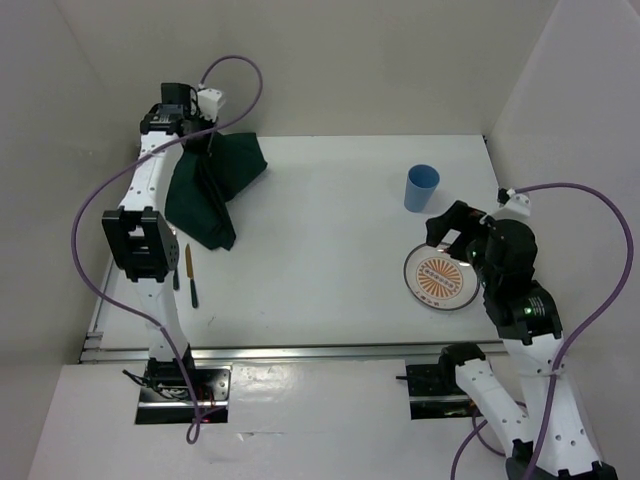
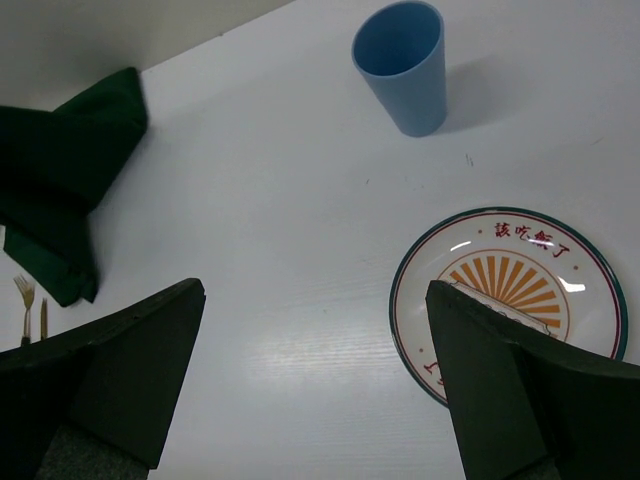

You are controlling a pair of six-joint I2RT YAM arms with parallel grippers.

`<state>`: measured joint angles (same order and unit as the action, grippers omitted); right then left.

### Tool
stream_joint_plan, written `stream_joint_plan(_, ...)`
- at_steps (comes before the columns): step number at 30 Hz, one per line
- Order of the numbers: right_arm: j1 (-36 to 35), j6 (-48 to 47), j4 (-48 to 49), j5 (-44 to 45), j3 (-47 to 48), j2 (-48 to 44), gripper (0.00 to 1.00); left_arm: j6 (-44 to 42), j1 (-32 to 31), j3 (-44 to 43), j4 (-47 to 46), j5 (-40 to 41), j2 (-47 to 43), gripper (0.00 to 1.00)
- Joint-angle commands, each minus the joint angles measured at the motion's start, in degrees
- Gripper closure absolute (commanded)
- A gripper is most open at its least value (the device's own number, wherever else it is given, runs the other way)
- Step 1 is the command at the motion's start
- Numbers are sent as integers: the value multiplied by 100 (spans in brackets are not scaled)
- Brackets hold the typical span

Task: Set the dinner table for one person

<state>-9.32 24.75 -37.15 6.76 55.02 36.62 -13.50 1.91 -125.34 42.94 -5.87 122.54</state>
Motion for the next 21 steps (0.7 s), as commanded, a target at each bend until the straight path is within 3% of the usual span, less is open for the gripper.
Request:
stream_joint_plan(1,27,-234,-117,-491,377,475,0,-732,-620,393,267,-932,-1553,100)
stream_joint_plan(7,27,-524,-223,-790,1150,1425,0,-1893,-1246,1274,496,-2206,-3489,100)
stream_joint_plan(11,-35,-577,92,-1150,1432,1979,0,-2131,-1299,645,1417,-2867,-3869,100)
stream_joint_plan(14,-219,-577,198,-1476,1494,2226,0,-2052,-1299,843,1552,-2658,-4193,100)
stream_joint_plan(19,-746,-288,85,-1406,1100,2613,0,-1797,-1299,2257,1024,-1621,-4625,100)
stream_joint_plan(21,-799,-287,137,-1484,914,2509,0,-1648,-1299,2879,910,-1567,-4677,100)
